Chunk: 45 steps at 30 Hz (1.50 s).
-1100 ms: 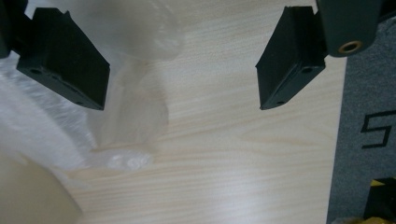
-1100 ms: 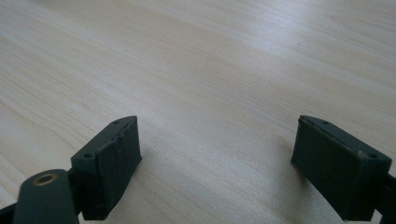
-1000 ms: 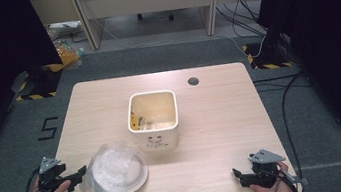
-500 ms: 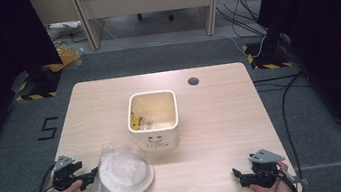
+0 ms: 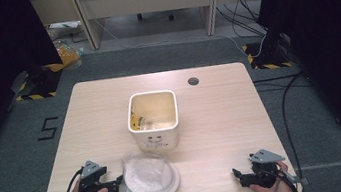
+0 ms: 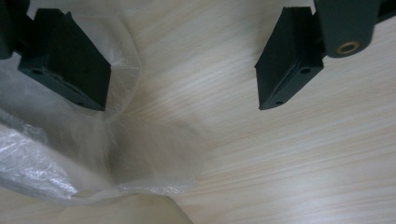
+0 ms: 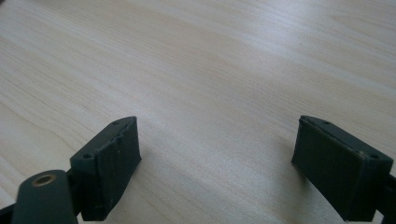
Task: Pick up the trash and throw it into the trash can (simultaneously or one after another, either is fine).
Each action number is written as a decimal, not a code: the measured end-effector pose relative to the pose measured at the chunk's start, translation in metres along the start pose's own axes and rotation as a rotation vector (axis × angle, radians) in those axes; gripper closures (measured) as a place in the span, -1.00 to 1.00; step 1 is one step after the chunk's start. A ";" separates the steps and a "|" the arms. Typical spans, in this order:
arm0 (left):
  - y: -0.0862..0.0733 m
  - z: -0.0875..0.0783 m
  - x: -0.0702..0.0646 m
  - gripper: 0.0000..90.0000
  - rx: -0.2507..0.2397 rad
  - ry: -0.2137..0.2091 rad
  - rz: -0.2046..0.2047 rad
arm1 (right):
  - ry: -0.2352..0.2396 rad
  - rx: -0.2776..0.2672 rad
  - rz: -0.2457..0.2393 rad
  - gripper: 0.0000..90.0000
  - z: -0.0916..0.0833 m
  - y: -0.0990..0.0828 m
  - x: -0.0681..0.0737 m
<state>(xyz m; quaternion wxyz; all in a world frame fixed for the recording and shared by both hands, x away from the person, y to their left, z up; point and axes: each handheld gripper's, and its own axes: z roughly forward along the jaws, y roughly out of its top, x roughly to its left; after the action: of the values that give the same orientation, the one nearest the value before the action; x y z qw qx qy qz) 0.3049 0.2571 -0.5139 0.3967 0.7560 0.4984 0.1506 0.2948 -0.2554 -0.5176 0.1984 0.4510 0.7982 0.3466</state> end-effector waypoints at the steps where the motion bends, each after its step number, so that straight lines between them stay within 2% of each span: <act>1: 0.000 0.001 -0.005 -0.62 0.001 0.002 0.006 | 0.000 -0.001 -0.001 -0.67 0.000 0.000 0.000; 7: 0.007 0.013 -0.031 -0.64 0.007 0.008 0.024 | 0.002 -0.002 -0.006 -0.66 0.000 0.000 0.000; 14: 0.015 0.025 -0.046 -0.64 0.015 0.001 0.050 | 0.012 -0.009 0.011 -0.64 -0.001 -0.001 -0.001; 19: 0.016 0.016 -0.038 -0.65 0.012 0.016 0.040 | 0.027 -0.014 0.011 -0.58 -0.002 -0.001 -0.002; 21: 0.014 0.009 -0.031 -0.65 0.008 0.026 0.028 | 0.051 -0.019 0.031 -0.55 -0.002 0.000 -0.002; 24: 0.009 -0.005 -0.024 -0.64 0.000 0.037 0.018 | 0.066 -0.025 0.025 -0.55 -0.002 0.001 0.000; 28: 0.000 -0.022 -0.029 -0.64 0.003 0.015 0.035 | 0.078 -0.024 0.020 -0.54 0.000 0.003 0.003; 32: -0.005 -0.026 -0.040 -0.65 0.017 -0.003 0.067 | 0.095 -0.029 0.002 -0.54 0.002 0.010 0.012; 36: -0.006 -0.016 -0.046 -0.64 0.031 -0.011 0.070 | 0.117 -0.040 -0.019 -0.53 0.004 0.016 0.021; 40: -0.006 -0.004 -0.058 -0.62 0.065 -0.033 0.097 | 0.167 -0.051 -0.051 -0.52 0.008 0.029 0.037; 41: -0.006 -0.002 -0.061 -0.62 0.067 -0.032 0.106 | 0.167 -0.051 -0.051 -0.52 0.008 0.029 0.037; 43: -0.005 0.003 -0.067 -0.62 0.071 -0.041 0.115 | 0.214 -0.077 -0.048 -0.51 0.004 0.035 0.047; 45: -0.003 0.007 -0.072 -0.63 0.073 -0.046 0.121 | 0.229 -0.090 -0.054 -0.51 0.002 0.037 0.050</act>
<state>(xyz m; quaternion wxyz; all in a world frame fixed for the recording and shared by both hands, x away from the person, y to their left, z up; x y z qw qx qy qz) 0.2741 0.1916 -0.5084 0.3705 0.8019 0.4477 0.1388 0.2914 -0.1988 -0.4919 0.1351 0.3775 0.8112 0.4258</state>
